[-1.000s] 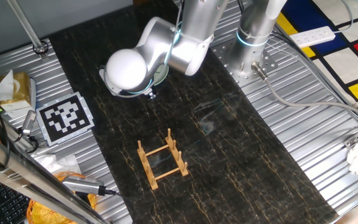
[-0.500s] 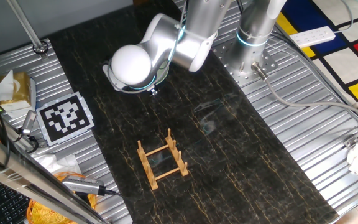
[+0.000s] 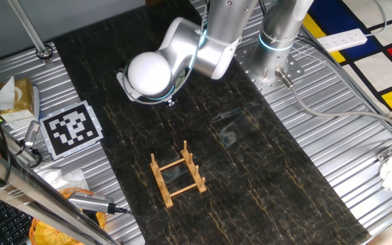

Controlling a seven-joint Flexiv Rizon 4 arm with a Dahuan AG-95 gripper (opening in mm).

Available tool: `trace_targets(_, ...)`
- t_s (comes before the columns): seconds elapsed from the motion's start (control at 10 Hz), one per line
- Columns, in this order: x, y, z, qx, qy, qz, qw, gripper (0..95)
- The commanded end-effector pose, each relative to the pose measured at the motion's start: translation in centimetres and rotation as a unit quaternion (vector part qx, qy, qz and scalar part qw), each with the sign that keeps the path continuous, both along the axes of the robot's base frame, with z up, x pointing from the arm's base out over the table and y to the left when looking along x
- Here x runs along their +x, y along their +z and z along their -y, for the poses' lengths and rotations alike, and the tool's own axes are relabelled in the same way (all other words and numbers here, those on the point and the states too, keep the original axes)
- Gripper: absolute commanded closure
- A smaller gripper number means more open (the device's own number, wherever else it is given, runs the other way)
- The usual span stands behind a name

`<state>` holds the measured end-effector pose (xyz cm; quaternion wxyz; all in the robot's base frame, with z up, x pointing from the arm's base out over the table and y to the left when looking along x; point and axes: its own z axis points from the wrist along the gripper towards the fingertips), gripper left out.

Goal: Put the dish on the dish rack

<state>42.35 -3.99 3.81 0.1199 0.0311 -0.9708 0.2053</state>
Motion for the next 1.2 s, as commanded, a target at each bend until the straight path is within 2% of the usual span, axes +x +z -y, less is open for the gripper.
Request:
trace_targets(0.1, -0.12, 0.1, 0.23, 0.0, 0.002, 0.002, 1.0, 76.0)
trace_targets(1.2, -0.36, 0.13, 0.33, 0.0, 0.001, 0.009, 1.0, 76.0)
